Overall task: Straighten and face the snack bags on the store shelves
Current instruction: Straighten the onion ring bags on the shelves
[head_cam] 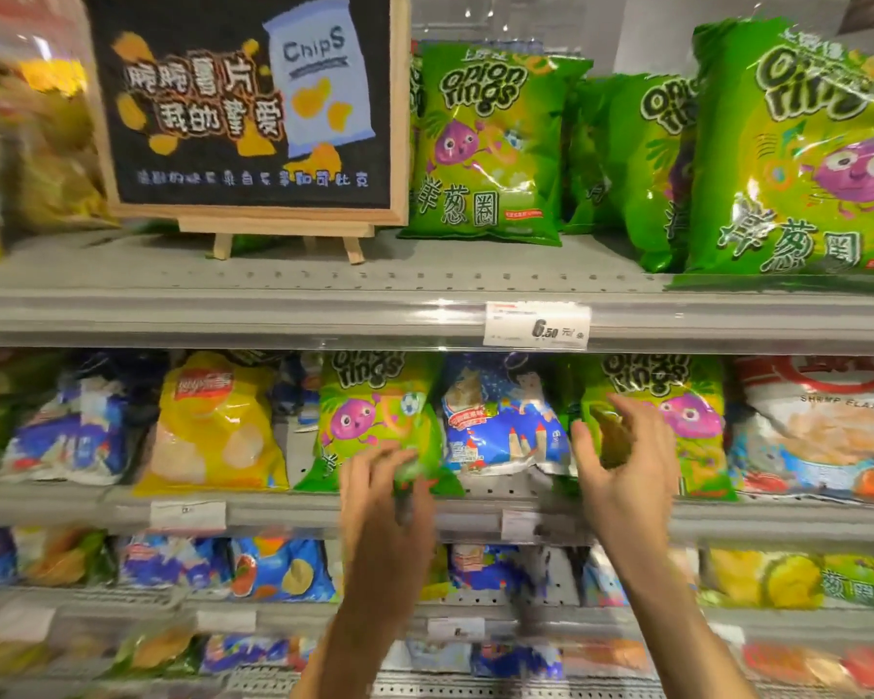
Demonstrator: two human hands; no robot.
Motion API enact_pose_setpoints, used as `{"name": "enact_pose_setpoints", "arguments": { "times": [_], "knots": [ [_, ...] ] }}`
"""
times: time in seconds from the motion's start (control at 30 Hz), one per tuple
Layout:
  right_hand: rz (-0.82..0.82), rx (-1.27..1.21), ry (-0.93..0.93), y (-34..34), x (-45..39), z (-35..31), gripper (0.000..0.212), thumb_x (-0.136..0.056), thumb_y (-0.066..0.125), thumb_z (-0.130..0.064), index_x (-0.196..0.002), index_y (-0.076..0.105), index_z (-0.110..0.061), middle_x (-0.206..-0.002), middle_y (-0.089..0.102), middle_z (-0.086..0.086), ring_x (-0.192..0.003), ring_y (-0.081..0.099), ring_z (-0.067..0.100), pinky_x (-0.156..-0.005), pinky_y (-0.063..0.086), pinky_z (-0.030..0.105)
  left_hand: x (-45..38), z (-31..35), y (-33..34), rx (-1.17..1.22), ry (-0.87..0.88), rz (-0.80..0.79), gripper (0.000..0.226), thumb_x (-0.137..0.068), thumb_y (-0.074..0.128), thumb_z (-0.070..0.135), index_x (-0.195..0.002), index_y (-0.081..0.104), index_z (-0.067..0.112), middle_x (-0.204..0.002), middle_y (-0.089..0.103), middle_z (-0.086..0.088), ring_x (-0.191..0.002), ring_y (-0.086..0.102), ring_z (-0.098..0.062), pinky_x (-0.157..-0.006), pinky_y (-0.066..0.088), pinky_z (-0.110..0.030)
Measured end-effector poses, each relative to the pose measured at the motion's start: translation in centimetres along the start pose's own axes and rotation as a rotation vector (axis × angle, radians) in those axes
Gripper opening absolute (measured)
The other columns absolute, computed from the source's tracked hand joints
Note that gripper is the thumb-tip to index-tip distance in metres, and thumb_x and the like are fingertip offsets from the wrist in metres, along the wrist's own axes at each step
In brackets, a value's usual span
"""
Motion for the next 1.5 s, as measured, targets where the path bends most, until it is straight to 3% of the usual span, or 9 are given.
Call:
{"name": "enact_pose_setpoints", "arguments": {
  "times": [0.2,0.4,0.53,0.67,0.9,1.03,1.2,1.37,1.5],
  "knots": [
    [-0.345,0.119,0.214,6.7,-0.8,-2.5,0.08,-0.078,0.085,-0.044,-0.138,0.05,-0.003,-0.126,0.064,0.02,-0.116,0.061,0.037,-0.095,0.048,0.041,-6.8,-7.4,-5.4,-0.033,-0.286,-0.141,0.073,-0.088,0.074,0.031,-0.146,0.039,0.004,-0.145,0.041,-0.017,-0.135,0.036,-0.033,-0.114,0.03,-0.045],
    [-0.482,0.117,0.517,8.2,-2.0,-0.7,0.088,-0.053,0.087,-0.067,-0.116,0.052,-0.016,-0.109,0.073,0.008,-0.094,0.07,0.029,-0.084,0.057,0.04,-9.6,-11.1,-4.3,0.063,-0.388,-0.503,0.095,-0.079,0.075,0.054,-0.152,0.03,0.012,-0.14,0.052,-0.008,-0.129,0.05,-0.025,-0.109,0.041,-0.042],
    [-0.55,0.034,0.561,8.7,-0.8,-0.3,0.079,-0.053,0.091,-0.055,-0.114,0.064,-0.014,-0.104,0.076,0.006,-0.092,0.073,0.023,-0.089,0.059,0.047,-10.1,-13.1,-2.7,0.188,-0.472,-0.662,0.043,-0.075,0.08,0.052,-0.103,0.054,0.032,-0.09,0.068,0.024,-0.084,0.065,0.007,-0.069,0.047,-0.01],
    [-0.466,0.041,0.528,8.5,0.3,-0.4,0.063,-0.063,0.093,-0.048,-0.112,0.065,-0.017,-0.101,0.077,0.002,-0.09,0.073,0.021,-0.086,0.059,0.044,-10.3,-13.3,-2.5,0.346,-0.464,-0.747,0.058,-0.059,0.079,0.069,-0.104,0.06,0.037,-0.093,0.072,0.031,-0.086,0.066,0.013,-0.069,0.049,-0.007],
    [-0.366,0.116,0.424,7.1,1.0,-2.5,0.065,-0.065,0.091,-0.052,-0.114,0.06,-0.022,-0.102,0.072,-0.002,-0.091,0.067,0.023,-0.079,0.051,0.036,-10.0,-13.4,-2.1,0.509,-0.518,-0.589,0.035,-0.082,0.08,0.015,-0.113,0.063,0.017,-0.104,0.076,-0.001,-0.099,0.071,-0.017,-0.091,0.056,-0.035],
    [-0.314,0.1,0.383,5.5,0.7,-3.1,0.069,-0.064,0.092,-0.048,-0.118,0.058,-0.022,-0.1,0.069,-0.008,-0.092,0.066,0.021,-0.077,0.05,0.036,-9.7,-12.4,-3.1,0.454,-0.521,-0.469,0.036,-0.081,0.081,0.025,-0.105,0.054,0.027,-0.101,0.062,0.023,-0.083,0.059,0.021,-0.079,0.047,-0.01],
    [-0.326,-0.053,0.382,3.9,0.1,-2.5,0.064,-0.062,0.095,-0.04,-0.113,0.059,-0.023,-0.1,0.074,-0.011,-0.088,0.071,0.009,-0.078,0.056,0.036,-9.3,-11.8,-3.7,0.446,-0.56,-0.354,0.082,-0.079,0.081,0.037,-0.146,0.04,0.016,-0.092,0.042,0.031,-0.075,0.047,0.022,-0.081,0.04,-0.016],
    [-0.464,-0.201,0.426,2.1,-0.5,-1.2,0.061,-0.059,0.094,-0.043,-0.11,0.066,-0.023,-0.099,0.079,-0.007,-0.089,0.075,0.009,-0.079,0.058,0.034,-9.1,-11.2,-3.8,0.458,-0.545,-0.447,0.054,-0.072,0.08,0.045,-0.112,0.046,0.034,-0.102,0.051,0.026,-0.084,0.053,0.016,-0.084,0.041,-0.016],
    [-0.613,-0.391,0.478,0.4,-0.9,-0.8,0.06,-0.061,0.092,-0.034,-0.113,0.068,-0.016,-0.103,0.08,0.0,-0.094,0.077,0.017,-0.077,0.057,0.027,-9.0,-11.1,-3.9,0.438,-0.514,-0.408,0.054,-0.074,0.078,0.045,-0.115,0.043,0.037,-0.097,0.048,0.031,-0.083,0.048,0.017,-0.069,0.04,-0.011]
  ]
}}
Point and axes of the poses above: each hand's wrist, its own x-axis away from the middle knuckle, its own y-axis out of the palm, z = x × y, the point moved 3 cm from there along -x, towards the middle knuckle
